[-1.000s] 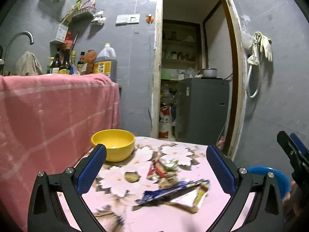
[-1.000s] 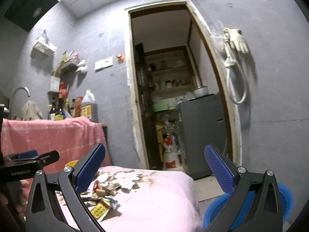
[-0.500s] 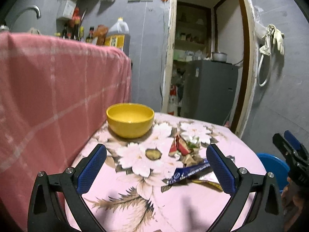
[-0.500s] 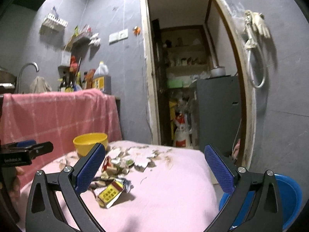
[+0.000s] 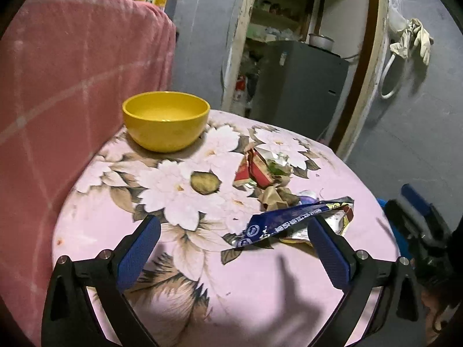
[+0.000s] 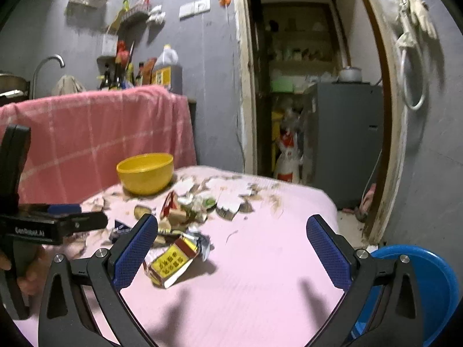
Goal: Collect trash
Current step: 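Grasp the blue snack wrapper with the left tool while the right tool grasps the yellow box, then carry both items over the blue bucket and open both tools to drop them, then move both tools back over the table toward the remaining trash, then grasp the white crumpled wrapper with the right tool while the left tool grasps a beige scrap, then carry both items over the blue bucket and open both tools to drop them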
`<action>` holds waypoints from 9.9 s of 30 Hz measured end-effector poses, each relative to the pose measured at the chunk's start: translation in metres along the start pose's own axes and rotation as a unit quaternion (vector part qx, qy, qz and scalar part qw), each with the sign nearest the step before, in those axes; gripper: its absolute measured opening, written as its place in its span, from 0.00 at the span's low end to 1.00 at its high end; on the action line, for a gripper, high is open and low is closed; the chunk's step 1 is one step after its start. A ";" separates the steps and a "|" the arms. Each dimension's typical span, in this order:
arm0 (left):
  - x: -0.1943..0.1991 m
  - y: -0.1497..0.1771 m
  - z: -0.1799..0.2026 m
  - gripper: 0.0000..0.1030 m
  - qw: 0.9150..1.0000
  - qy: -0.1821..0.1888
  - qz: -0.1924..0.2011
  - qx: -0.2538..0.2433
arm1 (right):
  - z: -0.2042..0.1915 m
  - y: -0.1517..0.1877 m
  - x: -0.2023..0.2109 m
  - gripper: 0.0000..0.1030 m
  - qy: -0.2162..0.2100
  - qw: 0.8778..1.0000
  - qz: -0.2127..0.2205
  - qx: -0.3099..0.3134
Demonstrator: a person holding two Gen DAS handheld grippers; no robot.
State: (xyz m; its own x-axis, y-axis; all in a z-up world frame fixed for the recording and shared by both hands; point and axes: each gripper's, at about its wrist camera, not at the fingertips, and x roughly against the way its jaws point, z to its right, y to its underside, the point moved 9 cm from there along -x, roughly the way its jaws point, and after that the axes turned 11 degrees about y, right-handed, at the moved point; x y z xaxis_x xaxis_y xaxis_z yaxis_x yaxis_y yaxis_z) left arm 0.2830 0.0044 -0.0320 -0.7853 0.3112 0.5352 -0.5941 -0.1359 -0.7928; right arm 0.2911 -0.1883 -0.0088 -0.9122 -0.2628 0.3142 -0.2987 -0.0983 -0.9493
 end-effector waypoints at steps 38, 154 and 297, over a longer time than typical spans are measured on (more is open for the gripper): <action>-0.012 0.009 0.002 0.03 0.996 0.032 -0.059 0.067 | -0.058 0.047 -0.039 0.55 -0.138 0.975 -0.170 0.032; 0.018 -0.060 0.117 0.98 0.984 -0.005 0.167 -0.062 | 0.128 -0.043 0.089 1.00 0.148 0.962 0.185 -0.138; -0.138 -0.037 0.286 0.29 0.964 0.233 -0.049 -0.121 | 0.249 0.006 0.046 0.28 0.195 0.939 0.020 -0.283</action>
State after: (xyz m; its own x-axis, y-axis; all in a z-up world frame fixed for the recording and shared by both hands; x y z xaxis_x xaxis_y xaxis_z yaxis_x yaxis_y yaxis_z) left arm 0.3640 -0.3031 0.0070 -0.5297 0.7080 0.4670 -0.5593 0.1222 -0.8199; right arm 0.3167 -0.4399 0.0029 -0.9261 0.1258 0.3556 -0.2635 0.4587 -0.8486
